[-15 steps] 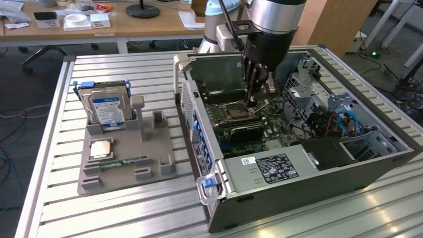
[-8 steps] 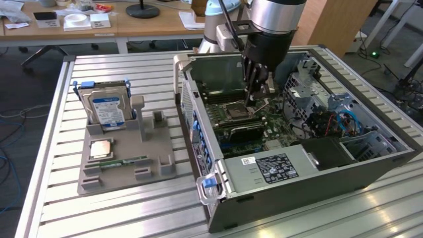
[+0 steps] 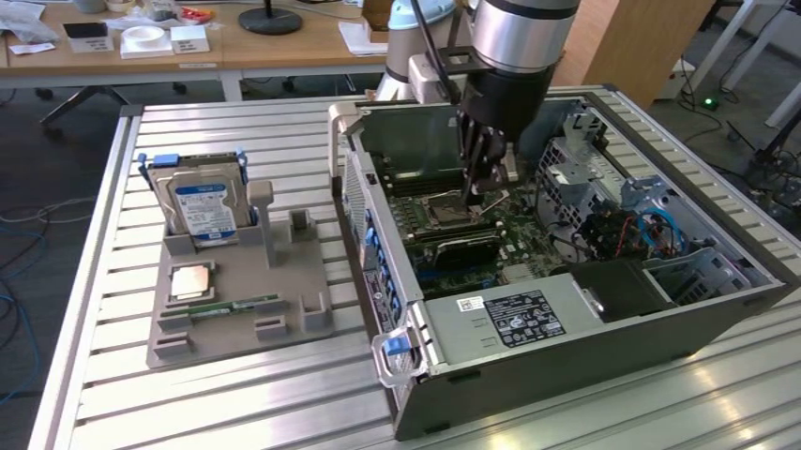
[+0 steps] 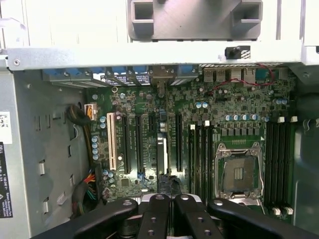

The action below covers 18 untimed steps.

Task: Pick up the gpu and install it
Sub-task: 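Press down on the gpu until it lock into place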

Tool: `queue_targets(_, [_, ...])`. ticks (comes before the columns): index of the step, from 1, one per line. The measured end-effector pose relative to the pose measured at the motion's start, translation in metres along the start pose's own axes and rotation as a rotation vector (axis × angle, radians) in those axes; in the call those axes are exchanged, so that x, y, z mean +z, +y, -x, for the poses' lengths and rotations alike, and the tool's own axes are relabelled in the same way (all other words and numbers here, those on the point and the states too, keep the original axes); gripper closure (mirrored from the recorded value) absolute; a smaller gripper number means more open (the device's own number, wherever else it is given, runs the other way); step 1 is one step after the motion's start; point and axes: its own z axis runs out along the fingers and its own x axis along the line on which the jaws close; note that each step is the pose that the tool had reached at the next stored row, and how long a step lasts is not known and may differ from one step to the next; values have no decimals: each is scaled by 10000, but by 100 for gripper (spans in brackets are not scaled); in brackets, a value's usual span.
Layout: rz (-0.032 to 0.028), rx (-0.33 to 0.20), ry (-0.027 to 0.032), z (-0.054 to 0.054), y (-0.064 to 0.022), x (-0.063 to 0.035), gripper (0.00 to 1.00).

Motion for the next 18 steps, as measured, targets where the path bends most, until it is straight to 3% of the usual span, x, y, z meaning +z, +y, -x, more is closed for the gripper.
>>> queue_targets(9, [-1,2,3,-4,6,163,89])
queue_targets(18, [0,1,6,48,11,191,89])
